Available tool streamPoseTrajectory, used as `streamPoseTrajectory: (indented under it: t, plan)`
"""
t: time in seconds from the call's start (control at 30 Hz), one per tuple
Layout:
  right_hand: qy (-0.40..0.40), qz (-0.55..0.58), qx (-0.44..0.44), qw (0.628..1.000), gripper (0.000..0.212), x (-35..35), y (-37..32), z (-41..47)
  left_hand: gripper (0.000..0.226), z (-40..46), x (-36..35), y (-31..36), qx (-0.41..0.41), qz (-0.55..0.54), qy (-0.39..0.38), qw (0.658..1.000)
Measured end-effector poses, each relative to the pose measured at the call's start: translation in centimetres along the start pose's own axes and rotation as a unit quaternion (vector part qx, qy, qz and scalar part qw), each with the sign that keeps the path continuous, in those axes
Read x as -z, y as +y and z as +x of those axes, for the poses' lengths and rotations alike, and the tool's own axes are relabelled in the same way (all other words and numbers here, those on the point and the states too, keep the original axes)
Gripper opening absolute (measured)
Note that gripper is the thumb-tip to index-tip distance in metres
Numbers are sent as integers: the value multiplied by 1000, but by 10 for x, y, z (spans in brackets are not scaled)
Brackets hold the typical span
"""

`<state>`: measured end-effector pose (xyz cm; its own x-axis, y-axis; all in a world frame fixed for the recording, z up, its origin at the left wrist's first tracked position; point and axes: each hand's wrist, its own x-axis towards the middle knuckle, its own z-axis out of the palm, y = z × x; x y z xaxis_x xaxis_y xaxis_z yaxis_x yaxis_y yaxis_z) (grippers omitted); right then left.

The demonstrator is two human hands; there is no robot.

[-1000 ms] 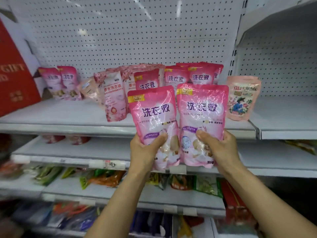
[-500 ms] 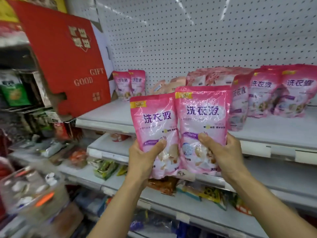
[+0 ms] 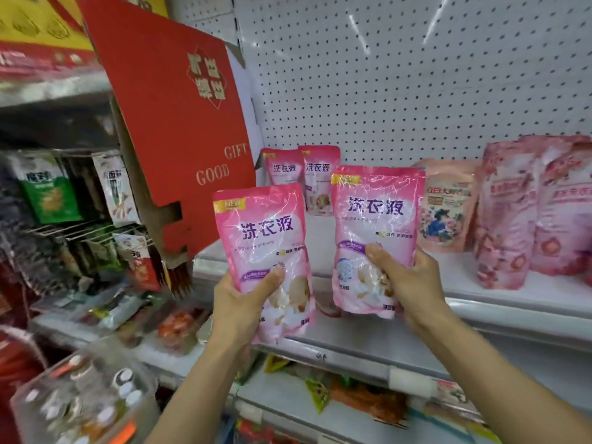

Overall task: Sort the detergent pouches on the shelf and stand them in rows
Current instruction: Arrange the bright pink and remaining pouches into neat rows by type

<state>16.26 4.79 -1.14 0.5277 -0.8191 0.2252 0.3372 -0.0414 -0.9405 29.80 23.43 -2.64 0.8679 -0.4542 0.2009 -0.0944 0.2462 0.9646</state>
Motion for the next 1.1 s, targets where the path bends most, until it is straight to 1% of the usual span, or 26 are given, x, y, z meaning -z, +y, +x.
streamPoseTrajectory:
  t: [0.1,0.23,0.37,0.5,0.57,0.7,0.77,0.83,0.87,0.93,0.97,1.03,1.1]
  plan:
    - [0,5,7,1000,26,-26,9,40,36,40,8,-4,-15,6,4,1000]
    - [10,-11,20,1000,22,-56,22,95,31,98,8,-9,-33,6,1,999]
    - [25,-46,20,998,24,-77,39,153,40,165,0,-15,-26,5,-2,1000]
    - [29,-61,16,998,17,-88,55,205,36,226,-9,-30,-19,4,-5,1000]
    - [36,-57,7,998,19,-91,60,223,34,252,-13,-38,-14,3,-12,1000]
    - [52,-68,-27,996,32,-88,66,247,35,295,-26,-51,6,-9,-32,999]
    - [56,-65,-4,996,27,-88,57,252,34,313,-32,-59,8,-12,-46,999]
    - [45,-87,51,994,24,-92,39,255,34,325,-35,-66,9,5,-64,998]
    - [35,-118,86,989,25,-95,26,256,36,329,-37,-69,10,16,-80,997]
    - [2,-221,136,966,25,-100,-1,260,42,334,-41,-66,9,15,-114,993]
    - [-25,-287,144,947,23,-102,-16,264,46,339,-44,-59,4,3,-121,993]
    - [-89,-434,136,886,14,-104,-41,272,49,348,-48,-37,-30,-20,-118,992]
    - [-143,-549,113,816,9,-107,-55,283,46,356,-52,-8,-95,13,-130,987]
